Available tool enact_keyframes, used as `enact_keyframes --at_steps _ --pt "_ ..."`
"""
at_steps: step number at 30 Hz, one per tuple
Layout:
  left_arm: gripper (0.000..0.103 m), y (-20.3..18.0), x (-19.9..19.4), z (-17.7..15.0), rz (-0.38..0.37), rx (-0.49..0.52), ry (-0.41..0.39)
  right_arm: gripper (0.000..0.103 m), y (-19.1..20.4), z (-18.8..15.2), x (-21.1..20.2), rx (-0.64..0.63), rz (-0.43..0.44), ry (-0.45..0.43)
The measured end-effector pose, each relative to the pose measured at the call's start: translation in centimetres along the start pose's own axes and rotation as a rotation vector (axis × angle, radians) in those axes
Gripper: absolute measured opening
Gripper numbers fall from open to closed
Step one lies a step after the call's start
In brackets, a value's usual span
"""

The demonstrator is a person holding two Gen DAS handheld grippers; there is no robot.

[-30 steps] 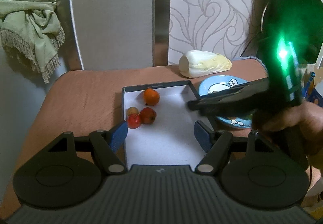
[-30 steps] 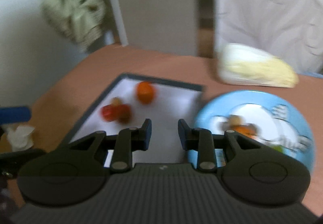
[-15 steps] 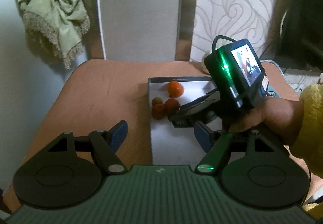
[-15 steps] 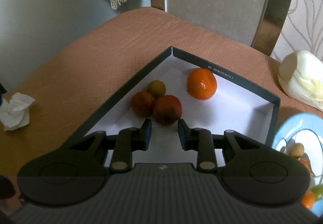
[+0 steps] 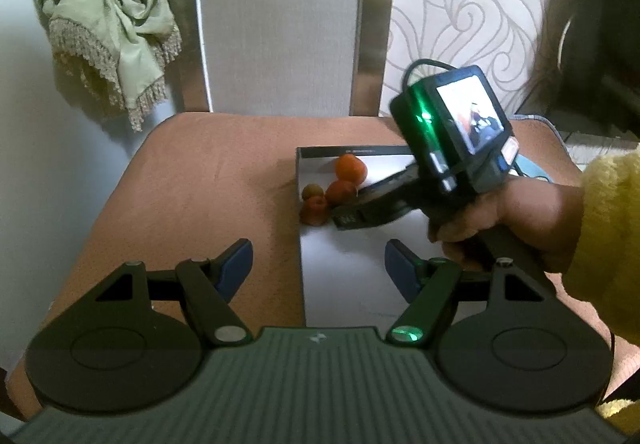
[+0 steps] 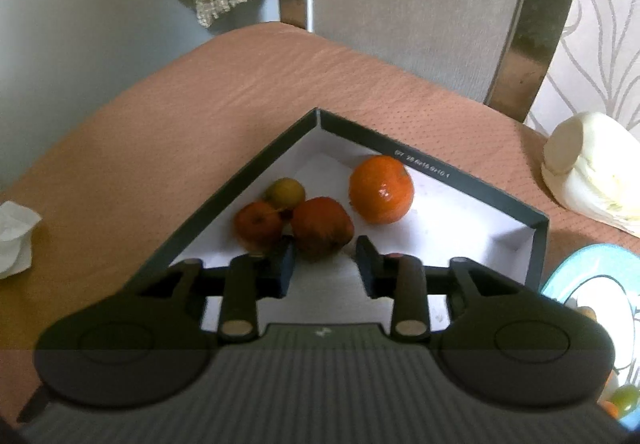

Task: Organize fruits
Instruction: 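Grasp the red fruit in the white box with the right tool, then lift the red fruit with the right tool while the left tool grasps another mandarin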

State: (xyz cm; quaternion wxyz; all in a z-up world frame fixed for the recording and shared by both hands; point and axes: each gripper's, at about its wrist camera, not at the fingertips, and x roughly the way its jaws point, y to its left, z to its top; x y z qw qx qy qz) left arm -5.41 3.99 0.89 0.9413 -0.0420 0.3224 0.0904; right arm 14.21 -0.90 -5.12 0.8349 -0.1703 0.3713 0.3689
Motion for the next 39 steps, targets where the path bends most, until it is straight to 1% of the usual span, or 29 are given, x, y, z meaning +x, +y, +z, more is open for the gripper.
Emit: enact_keyframes --at_steps 7,9,12,17,21,24,25,26,28,29,33,39 --pt "0.077 0.1 -0.1 -0.1 -0.006 0.004 0.001 0.036 -0.1 0.2 0.5 0.000 0.013 -0.007" --pt "0.077 0.3 0.0 0.0 -0.007 0.003 0.001 0.035 -0.1 0.0 0.3 -0.001 0.005 -0.008" --pt "0.077 0.2 0.2 0.1 -0.004 0.016 -0.004 0.035 -0.7 -0.4 -0.5 0.044 -0.005 0.008" --pt "0.077 -0.3 1.3 0.4 -0.005 0.047 -0.014 0.035 -2.3 -2.3 -4.4 0.148 -0.021 -0.021" --pt "0.077 -1.2 3.1 0.9 -0.004 0.073 -0.011 0.035 -3.1 -4.5 -8.2 0.214 -0.024 -0.052" --pt "0.077 -2.1 4.6 1.3 -0.019 0.089 0.000 0.035 -3.2 -5.8 -10.6 0.232 -0.036 -0.071" --pt "0.076 -2.4 5.1 1.5 -0.020 0.096 -0.001 0.035 -3.1 -6.2 -11.3 0.240 -0.041 -0.072" --pt "0.076 -2.6 5.7 1.6 -0.023 0.101 0.000 0.035 -3.1 -6.5 -12.0 0.259 -0.057 -0.077" --pt "0.076 -2.8 6.6 2.1 -0.040 0.094 0.007 0.035 -3.3 -7.1 -13.3 0.275 -0.066 -0.078" --pt "0.076 -2.9 7.1 2.4 -0.056 0.090 0.008 0.035 -3.3 -7.5 -14.1 0.277 -0.073 -0.088" --pt "0.076 -3.7 8.8 3.6 -0.069 0.101 -0.005 0.035 -3.1 -8.6 -16.4 0.298 -0.103 -0.108" --pt "0.076 -4.8 12.6 6.1 -0.086 0.091 0.025 0.035 -2.3 -9.5 -19.4 0.295 -0.122 -0.153"
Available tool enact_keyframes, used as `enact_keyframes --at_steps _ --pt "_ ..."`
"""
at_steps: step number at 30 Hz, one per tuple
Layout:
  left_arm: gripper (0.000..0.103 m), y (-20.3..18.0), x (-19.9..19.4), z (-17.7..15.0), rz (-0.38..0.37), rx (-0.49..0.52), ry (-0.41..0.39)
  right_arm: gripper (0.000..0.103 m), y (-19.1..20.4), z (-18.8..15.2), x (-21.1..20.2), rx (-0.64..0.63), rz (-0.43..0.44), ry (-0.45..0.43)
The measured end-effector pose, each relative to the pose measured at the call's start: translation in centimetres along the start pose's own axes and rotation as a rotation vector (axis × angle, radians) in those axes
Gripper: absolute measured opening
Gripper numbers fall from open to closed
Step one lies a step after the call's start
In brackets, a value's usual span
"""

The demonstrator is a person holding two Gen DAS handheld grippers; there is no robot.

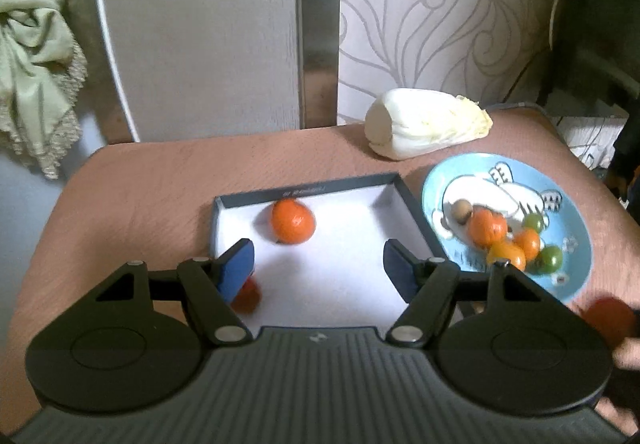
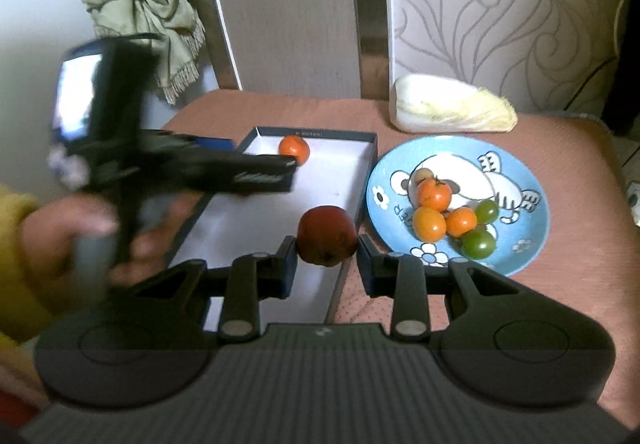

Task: Organize fruits
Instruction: 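Lift the red fruit with the right tool while the left tool grasps another mandarin, then carry the mandarin toward the blue plate with the left tool while the right holds the red fruit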

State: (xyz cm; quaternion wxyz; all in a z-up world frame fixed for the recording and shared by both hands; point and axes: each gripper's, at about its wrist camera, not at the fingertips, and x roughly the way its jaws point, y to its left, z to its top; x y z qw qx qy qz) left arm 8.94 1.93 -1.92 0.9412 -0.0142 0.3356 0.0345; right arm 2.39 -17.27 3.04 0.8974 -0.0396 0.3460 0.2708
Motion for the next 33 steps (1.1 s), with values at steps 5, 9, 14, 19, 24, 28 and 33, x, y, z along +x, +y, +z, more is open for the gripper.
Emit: enact_keyframes --at_steps 5,9,14,19,24,28,33 --pt "0.076 -0.5 4.2 1.8 0.016 0.011 0.024 0.035 -0.1 -0.2 -2.1 0.004 -0.045 -0.044" --pt "0.076 -0.1 7.8 2.2 0.019 -0.009 0.078 0.035 -0.3 -0.4 -3.2 0.022 -0.094 -0.063" --pt "0.073 0.2 9.9 2.5 0.068 -0.006 0.086 0.035 -0.1 -0.7 -3.8 0.048 -0.133 -0.067" --pt "0.059 1.0 11.5 2.3 0.087 -0.028 0.135 0.035 0.4 -0.7 -3.8 0.059 -0.154 -0.063" --pt "0.045 1.0 11.7 2.2 0.091 -0.035 0.127 0.035 0.7 -0.7 -3.9 0.070 -0.161 -0.065" --pt "0.045 1.2 11.2 1.9 0.079 -0.035 0.127 0.035 0.8 -0.8 -3.8 0.076 -0.150 -0.065" --pt "0.044 0.7 9.4 0.8 0.040 -0.032 0.129 0.035 0.6 -1.0 -3.2 0.088 -0.122 -0.054"
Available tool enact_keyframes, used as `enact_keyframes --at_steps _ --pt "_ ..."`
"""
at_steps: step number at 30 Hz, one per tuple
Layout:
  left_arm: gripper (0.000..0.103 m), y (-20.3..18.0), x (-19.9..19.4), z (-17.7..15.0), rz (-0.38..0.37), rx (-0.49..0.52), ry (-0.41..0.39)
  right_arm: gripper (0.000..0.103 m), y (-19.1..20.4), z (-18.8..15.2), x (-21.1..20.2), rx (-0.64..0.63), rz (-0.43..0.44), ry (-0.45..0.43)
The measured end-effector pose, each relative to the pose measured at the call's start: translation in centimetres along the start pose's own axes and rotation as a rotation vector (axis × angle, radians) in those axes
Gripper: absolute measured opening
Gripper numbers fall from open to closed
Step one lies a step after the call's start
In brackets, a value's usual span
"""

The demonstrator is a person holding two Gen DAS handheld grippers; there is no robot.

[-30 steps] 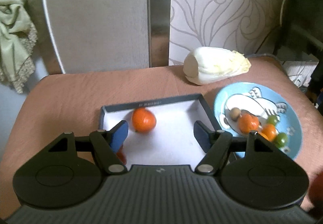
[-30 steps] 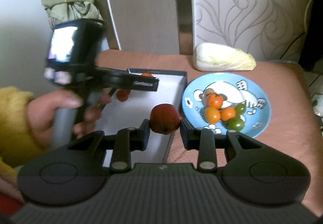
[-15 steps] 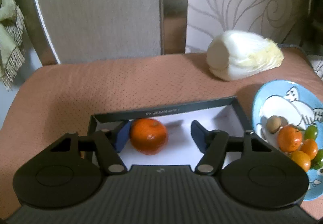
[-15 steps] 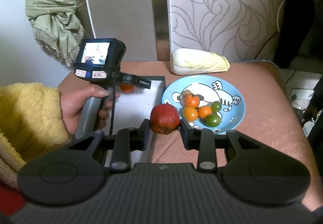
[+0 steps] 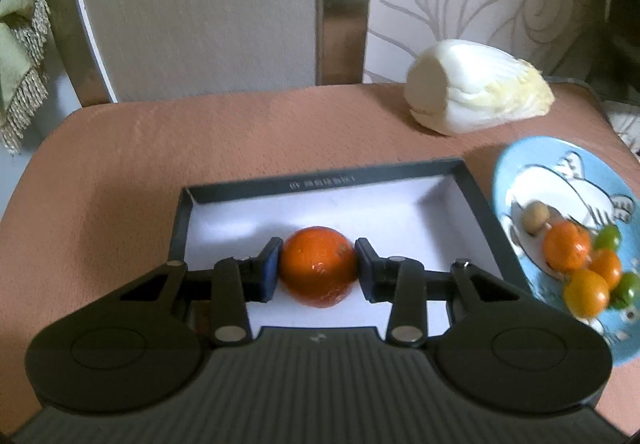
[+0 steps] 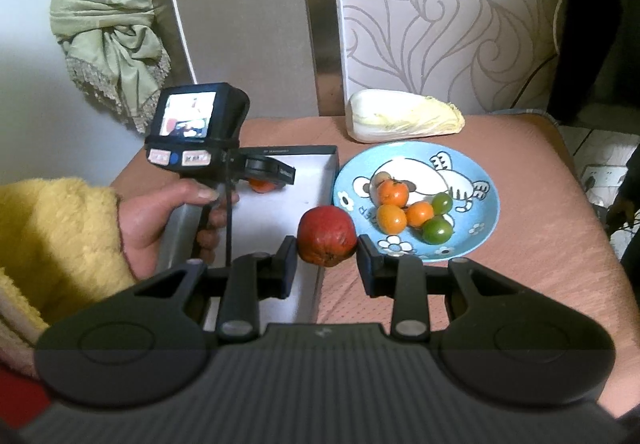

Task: Organize fruits
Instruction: 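Carry the mandarin toward the blue plate with the left tool while the right holds the red fruit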

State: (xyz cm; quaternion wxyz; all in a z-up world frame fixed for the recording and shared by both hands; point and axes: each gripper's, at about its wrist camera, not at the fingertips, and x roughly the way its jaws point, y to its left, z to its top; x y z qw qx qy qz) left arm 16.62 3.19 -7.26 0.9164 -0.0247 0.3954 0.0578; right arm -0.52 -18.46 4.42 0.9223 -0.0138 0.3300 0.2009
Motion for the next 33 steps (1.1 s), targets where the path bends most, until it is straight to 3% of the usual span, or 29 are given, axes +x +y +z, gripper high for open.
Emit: enact_keyframes --at_steps 14,33 --pt "0.044 -0.7 -6.7 -1.8 -0.050 0.010 -0.057 0.035 -0.1 0.2 2.8 -0.020 0.070 0.029" --pt "0.044 -0.9 -8.8 -3.0 -0.020 0.010 -0.055 0.035 -0.6 -0.2 2.8 -0.015 0.113 0.031"
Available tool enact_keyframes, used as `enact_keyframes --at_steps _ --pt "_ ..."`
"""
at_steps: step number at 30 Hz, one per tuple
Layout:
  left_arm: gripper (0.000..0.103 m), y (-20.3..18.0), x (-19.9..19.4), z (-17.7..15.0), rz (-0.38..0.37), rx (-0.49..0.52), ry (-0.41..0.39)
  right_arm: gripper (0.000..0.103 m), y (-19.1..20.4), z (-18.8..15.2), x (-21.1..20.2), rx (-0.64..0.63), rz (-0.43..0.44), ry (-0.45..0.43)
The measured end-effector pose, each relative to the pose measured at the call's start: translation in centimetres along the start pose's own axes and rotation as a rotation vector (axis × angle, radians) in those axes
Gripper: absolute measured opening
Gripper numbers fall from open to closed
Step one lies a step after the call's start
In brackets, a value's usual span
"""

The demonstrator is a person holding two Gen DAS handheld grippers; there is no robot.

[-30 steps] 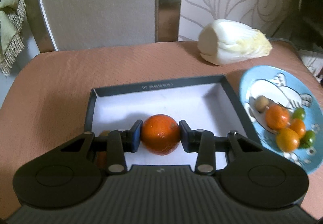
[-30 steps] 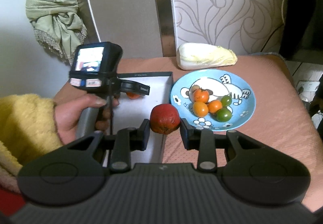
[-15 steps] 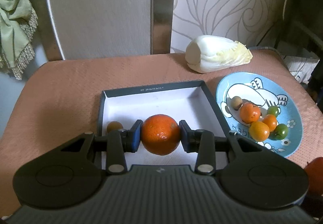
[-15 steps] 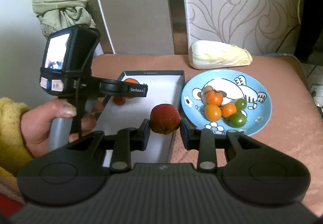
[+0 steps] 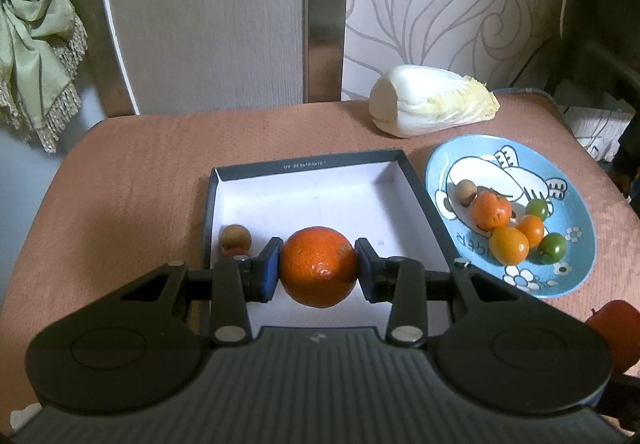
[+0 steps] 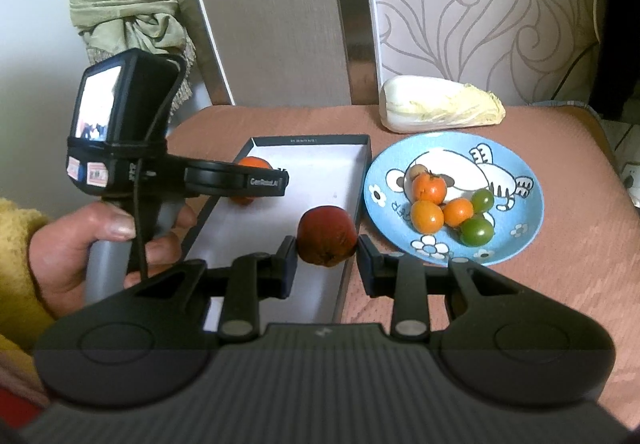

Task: Organize fruits
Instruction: 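Carry the mandarin toward the blue plate with the left tool while the right holds the red fruit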

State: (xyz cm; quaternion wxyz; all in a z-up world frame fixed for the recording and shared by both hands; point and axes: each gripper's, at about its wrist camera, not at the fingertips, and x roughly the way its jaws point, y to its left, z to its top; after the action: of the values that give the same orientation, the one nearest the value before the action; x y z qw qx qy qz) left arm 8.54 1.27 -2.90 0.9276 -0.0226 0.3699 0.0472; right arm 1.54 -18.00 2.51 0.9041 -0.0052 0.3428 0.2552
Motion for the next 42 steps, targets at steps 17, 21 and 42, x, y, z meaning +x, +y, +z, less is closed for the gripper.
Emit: enact_keyframes --at_steps 17,21,42 --pt "0.045 -2.6 -0.8 -0.1 -0.039 0.049 0.005 0.035 -0.8 -1.4 -1.1 0.041 -0.012 0.014" --pt "0.045 -3.9 -0.8 0.3 -0.065 0.067 -0.002 0.035 -1.3 -1.6 -1.7 0.056 -0.035 0.007" --pt "0.045 -11.7 0.9 3.4 -0.200 0.180 -0.031 0.035 -4.1 -3.1 -5.1 0.150 -0.182 -0.025"
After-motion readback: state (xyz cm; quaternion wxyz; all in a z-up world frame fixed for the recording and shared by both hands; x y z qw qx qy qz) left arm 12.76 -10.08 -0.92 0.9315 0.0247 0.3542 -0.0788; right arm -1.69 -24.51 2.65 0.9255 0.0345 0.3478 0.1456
